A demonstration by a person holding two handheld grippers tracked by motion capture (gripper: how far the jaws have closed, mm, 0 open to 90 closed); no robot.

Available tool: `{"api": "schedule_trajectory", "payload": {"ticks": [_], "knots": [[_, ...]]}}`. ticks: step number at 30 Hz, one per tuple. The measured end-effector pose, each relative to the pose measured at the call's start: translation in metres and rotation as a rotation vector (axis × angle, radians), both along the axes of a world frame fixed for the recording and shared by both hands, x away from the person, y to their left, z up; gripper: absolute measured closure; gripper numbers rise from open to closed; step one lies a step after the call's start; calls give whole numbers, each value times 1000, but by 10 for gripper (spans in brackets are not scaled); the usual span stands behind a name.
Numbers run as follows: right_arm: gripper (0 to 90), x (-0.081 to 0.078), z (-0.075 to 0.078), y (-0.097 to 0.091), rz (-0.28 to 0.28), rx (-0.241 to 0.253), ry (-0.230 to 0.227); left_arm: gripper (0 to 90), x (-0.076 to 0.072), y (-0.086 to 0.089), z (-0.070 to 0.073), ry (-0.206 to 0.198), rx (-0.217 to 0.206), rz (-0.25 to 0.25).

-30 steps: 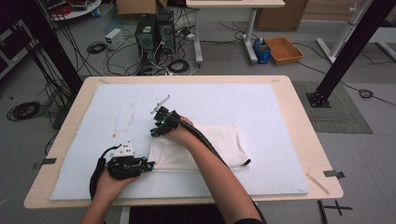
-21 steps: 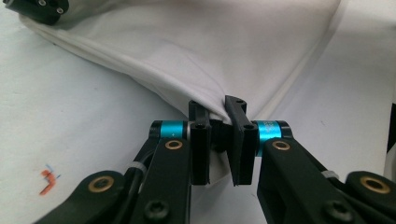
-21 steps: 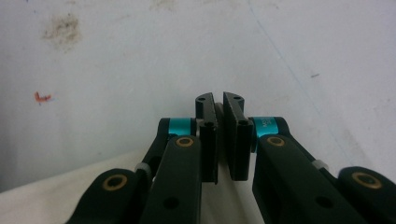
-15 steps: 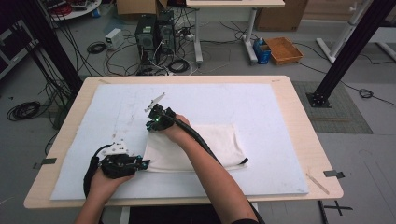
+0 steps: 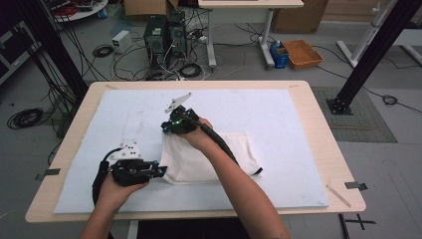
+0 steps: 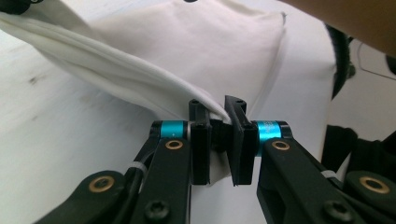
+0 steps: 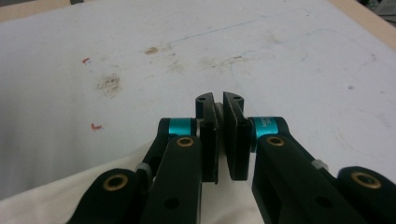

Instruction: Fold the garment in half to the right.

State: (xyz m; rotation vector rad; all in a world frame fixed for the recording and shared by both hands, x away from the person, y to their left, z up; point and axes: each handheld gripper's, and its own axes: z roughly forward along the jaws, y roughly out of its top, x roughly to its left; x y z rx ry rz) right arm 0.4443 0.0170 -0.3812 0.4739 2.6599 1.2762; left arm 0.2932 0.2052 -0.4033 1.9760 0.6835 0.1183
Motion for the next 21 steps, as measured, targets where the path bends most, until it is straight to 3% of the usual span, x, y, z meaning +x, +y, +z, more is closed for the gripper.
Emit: {"api": "schedule_trajectory", "payload": {"ticks": [9,21], "knots": [[864,-2,9,-44,-44,13,-18,807,15,-43,10,0,-5,-91],[864,-7,7,-109,-136,22,-32,807,35,-97,12,16,21,-193]]}}
